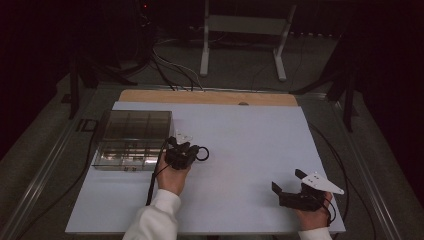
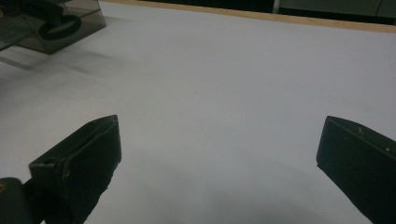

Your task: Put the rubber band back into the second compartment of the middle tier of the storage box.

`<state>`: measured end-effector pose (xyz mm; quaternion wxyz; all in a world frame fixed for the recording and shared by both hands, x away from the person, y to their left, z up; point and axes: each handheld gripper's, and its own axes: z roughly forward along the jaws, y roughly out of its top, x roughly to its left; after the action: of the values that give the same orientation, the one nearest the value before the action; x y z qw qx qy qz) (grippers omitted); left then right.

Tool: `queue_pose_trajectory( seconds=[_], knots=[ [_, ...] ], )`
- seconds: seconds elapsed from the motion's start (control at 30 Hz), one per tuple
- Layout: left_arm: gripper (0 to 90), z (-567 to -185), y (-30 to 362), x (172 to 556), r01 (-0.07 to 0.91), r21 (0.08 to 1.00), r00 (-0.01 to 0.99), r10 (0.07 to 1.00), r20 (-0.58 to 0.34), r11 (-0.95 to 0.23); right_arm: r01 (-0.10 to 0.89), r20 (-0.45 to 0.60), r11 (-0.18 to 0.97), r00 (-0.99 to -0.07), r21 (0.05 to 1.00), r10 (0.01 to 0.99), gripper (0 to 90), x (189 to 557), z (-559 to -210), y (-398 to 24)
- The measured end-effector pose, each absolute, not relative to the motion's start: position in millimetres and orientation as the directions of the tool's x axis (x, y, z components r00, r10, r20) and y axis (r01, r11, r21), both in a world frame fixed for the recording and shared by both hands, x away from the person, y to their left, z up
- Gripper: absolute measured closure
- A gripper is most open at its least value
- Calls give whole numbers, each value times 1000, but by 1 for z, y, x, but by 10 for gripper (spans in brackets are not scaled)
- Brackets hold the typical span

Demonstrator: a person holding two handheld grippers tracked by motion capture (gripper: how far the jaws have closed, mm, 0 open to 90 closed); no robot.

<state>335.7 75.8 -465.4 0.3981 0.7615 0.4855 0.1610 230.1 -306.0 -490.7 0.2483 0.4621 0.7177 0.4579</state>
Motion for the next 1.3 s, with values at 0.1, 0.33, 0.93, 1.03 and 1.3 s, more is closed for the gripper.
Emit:
queue_pose_trajectory(
  seconds=[0.1, 0.33, 0.93, 1.03, 1.3],
  knots=[
    [877, -463, 78, 335, 610, 765, 476, 867, -145, -207, 436, 67, 153, -449, 887, 891, 0, 230, -491, -306],
    [877, -452, 87, 335, 599, 779, 467, 871, -155, -183, 436, 68, 152, -449, 887, 891, 0, 230, -491, -306],
    [877, -436, 107, 334, 587, 796, 437, 886, -157, -148, 439, 69, 151, -447, 885, 892, 0, 230, -491, -306],
    [877, -433, 111, 333, 584, 797, 436, 887, -151, -151, 440, 70, 150, -446, 886, 892, 0, 230, -491, -307],
    [877, -429, 119, 332, 581, 798, 436, 888, -143, -157, 440, 71, 150, -446, 885, 892, 0, 230, -491, -307]
  ],
)
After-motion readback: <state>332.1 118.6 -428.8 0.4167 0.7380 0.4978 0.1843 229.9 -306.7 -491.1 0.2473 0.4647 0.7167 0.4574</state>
